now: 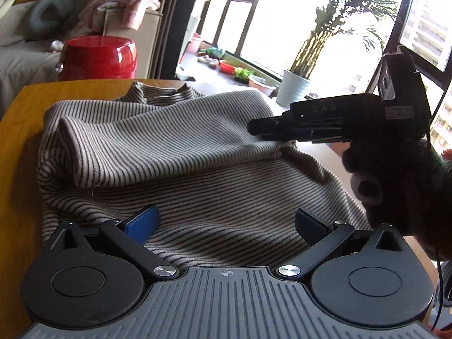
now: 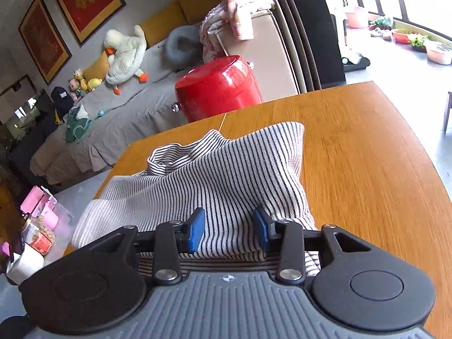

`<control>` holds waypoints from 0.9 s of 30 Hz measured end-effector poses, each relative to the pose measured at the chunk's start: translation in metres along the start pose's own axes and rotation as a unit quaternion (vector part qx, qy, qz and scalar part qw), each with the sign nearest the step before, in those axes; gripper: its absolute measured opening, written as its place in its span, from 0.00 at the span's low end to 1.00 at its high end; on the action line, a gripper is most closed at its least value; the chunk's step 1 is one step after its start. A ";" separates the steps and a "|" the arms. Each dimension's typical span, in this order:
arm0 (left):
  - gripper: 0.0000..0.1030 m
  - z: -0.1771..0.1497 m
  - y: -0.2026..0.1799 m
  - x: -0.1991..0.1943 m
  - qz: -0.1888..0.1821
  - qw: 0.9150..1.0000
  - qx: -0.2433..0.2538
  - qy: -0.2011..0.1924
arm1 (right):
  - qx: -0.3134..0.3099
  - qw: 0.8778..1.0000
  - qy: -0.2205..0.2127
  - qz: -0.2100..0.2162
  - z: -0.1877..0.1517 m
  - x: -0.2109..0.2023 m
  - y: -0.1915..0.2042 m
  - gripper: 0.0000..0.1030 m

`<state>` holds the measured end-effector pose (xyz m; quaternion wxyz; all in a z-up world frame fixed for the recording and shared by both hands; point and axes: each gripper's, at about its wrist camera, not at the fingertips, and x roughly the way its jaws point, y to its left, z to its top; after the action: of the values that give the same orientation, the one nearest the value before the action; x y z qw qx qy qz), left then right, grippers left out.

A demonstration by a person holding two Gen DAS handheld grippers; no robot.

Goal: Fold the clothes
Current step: 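Fold the lifted side over the sweater body and open the right gripper, then grasp the opposite side edge of the sweater with the left gripper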

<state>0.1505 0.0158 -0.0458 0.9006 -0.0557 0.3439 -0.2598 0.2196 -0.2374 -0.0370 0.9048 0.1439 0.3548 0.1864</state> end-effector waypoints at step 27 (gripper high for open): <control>0.50 0.040 0.061 -0.029 0.206 0.974 -0.067 -0.068 | -0.082 0.996 -0.017 0.031 -0.053 -0.040 -0.003 1.00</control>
<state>0.1844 0.0797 -0.0152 0.9501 -0.0617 0.3030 -0.0404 0.1567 -0.2507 -0.0520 0.9133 0.0835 0.3185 0.2398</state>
